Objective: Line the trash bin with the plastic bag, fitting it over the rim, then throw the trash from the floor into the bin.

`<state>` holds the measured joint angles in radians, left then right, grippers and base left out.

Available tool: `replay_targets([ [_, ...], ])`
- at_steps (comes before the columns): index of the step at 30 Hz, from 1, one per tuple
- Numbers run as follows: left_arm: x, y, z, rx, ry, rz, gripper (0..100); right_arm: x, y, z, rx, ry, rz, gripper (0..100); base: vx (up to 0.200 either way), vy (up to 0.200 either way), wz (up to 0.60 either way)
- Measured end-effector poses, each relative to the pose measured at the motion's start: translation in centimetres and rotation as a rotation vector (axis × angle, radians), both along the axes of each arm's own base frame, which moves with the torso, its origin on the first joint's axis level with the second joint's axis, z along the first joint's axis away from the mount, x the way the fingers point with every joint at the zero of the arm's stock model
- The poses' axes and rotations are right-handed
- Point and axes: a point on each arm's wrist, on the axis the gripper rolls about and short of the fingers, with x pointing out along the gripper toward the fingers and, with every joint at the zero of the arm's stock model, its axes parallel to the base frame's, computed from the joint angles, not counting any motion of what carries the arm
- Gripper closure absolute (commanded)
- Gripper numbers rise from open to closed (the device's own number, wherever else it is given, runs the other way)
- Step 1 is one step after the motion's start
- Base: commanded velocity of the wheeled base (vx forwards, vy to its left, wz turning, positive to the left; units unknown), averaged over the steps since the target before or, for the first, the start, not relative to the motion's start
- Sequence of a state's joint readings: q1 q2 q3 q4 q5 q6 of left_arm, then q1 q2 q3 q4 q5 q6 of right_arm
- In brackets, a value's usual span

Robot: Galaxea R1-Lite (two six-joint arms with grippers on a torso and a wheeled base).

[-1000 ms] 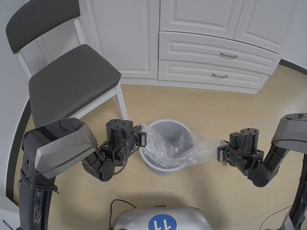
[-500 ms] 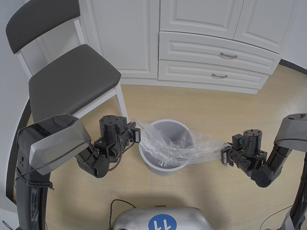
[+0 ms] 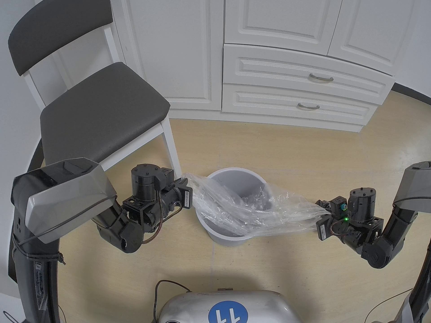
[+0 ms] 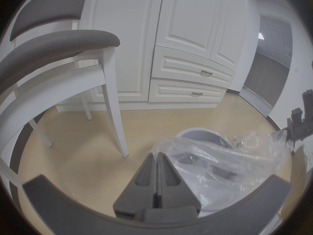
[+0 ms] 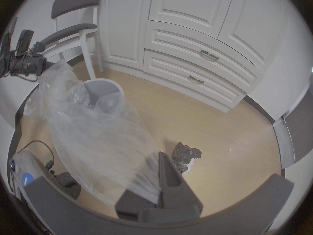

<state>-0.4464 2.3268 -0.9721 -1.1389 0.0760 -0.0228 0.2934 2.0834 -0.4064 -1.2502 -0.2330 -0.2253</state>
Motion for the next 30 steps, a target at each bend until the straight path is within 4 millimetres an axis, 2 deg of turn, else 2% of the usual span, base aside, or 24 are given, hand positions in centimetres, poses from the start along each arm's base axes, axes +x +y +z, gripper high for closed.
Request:
replay_targets([
  [8,-1.0,1.9,1.1,0.050,-0.005,-0.033,100,-1.1,-1.0,0.3,-0.044,0.017,0.026,100,0.000,0.000,0.00],
  [18,-1.9,3.5,1.9,0.081,-0.003,-0.067,100,-2.2,-1.3,0.6,-0.072,0.024,0.054,100,0.000,0.000,0.00],
  [23,-2.0,3.4,1.9,0.075,-0.006,-0.089,100,-2.3,-1.4,0.8,-0.076,0.021,0.065,100,0.000,0.000,0.00],
  [30,-0.6,1.8,1.3,0.012,-0.030,-0.076,100,-1.0,-1.5,1.0,-0.047,-0.015,0.030,100,0.000,0.000,0.00],
])
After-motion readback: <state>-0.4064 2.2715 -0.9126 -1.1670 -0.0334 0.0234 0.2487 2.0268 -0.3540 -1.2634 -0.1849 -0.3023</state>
